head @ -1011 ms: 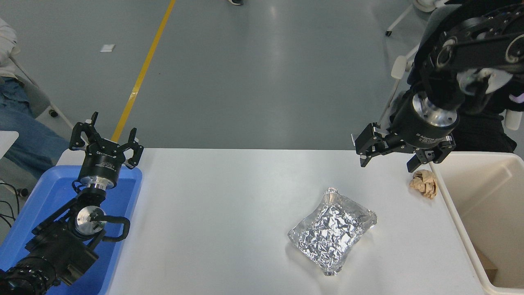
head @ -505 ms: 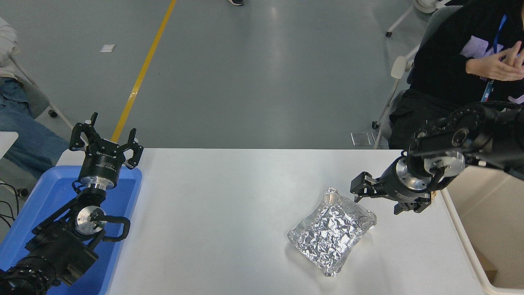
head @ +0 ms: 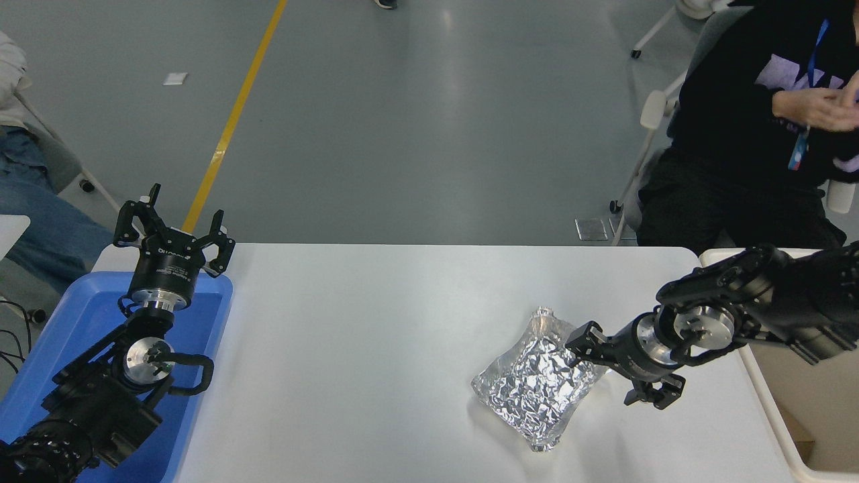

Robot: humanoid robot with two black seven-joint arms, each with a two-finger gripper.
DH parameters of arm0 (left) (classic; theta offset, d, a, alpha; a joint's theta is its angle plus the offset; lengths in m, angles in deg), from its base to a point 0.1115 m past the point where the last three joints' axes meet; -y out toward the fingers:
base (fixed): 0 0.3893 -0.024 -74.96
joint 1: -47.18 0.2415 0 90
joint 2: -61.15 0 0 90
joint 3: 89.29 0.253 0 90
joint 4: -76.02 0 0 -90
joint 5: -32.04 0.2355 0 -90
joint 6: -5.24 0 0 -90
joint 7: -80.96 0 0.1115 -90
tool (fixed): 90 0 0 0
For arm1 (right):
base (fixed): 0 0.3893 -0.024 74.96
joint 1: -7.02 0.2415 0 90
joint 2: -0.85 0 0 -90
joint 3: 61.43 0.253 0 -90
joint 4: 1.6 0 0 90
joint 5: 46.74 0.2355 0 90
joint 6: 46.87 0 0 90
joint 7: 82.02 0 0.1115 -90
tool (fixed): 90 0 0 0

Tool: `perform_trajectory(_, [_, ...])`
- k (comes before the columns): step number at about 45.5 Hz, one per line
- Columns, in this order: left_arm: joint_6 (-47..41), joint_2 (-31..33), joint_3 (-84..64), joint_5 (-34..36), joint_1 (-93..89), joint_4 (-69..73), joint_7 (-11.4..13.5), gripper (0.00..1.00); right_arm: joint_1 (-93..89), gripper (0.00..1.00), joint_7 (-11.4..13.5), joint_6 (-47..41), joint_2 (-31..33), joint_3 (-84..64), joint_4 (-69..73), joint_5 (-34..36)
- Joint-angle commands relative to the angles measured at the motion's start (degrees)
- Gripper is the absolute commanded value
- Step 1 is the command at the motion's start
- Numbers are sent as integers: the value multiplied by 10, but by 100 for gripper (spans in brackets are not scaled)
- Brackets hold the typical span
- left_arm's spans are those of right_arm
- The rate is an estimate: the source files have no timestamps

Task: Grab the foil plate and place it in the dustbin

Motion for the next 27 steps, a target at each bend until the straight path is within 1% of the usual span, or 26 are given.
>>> perform_trajectory(1, [0,0,0,0,0,0,0,99,-56,96,-1,32,-2,37,-48,7])
perform_trajectory(7, [0,0,0,0,0,0,0,99,-64,95,-1,54,-3,37,-58,6])
perform_trajectory(15, [0,0,0,0,0,0,0,99,-79,95,-1,57,-25,37,-73,4])
perform_trajectory(23, [0,0,0,0,0,0,-1,99,-84,90,-1,57,-27,39,-74,4])
perform_trajectory(27, [0,0,0,0,0,0,0,99,-84,80,-1,57,-27,43,-73,6])
